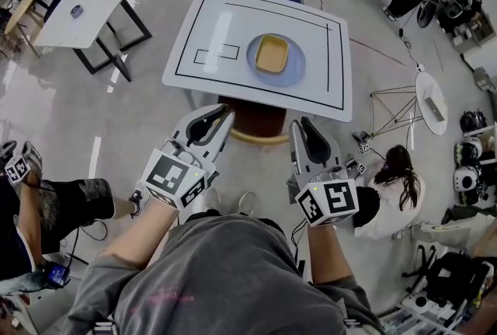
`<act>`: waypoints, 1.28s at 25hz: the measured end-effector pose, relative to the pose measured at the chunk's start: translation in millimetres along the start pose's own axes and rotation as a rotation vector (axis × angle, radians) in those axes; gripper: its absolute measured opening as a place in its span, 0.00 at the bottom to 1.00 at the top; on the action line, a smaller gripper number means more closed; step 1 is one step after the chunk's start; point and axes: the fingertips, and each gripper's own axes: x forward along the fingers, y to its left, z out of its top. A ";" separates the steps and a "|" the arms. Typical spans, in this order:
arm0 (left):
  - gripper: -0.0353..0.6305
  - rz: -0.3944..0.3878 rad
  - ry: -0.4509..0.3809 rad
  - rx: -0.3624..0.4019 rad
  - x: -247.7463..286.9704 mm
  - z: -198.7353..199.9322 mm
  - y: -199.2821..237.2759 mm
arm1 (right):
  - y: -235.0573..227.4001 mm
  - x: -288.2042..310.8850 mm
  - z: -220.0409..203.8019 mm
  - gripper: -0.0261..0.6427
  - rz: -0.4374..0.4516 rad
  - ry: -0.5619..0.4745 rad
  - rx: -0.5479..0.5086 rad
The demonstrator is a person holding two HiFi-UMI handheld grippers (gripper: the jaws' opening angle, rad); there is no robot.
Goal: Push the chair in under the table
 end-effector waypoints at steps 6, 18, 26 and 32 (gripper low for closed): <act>0.11 0.001 -0.011 0.002 9.5 6.3 -4.6 | -5.1 2.4 8.4 0.12 0.019 -0.013 0.003; 0.07 0.013 -0.002 -0.005 22.4 4.8 -6.5 | -12.1 8.4 6.3 0.08 0.042 -0.001 -0.011; 0.06 0.003 0.028 -0.024 29.6 -6.2 -10.2 | -22.6 7.7 -1.3 0.04 0.037 0.016 0.009; 0.06 -0.004 0.036 -0.035 36.3 -11.6 -11.1 | -30.2 8.6 -7.2 0.04 0.030 0.025 0.021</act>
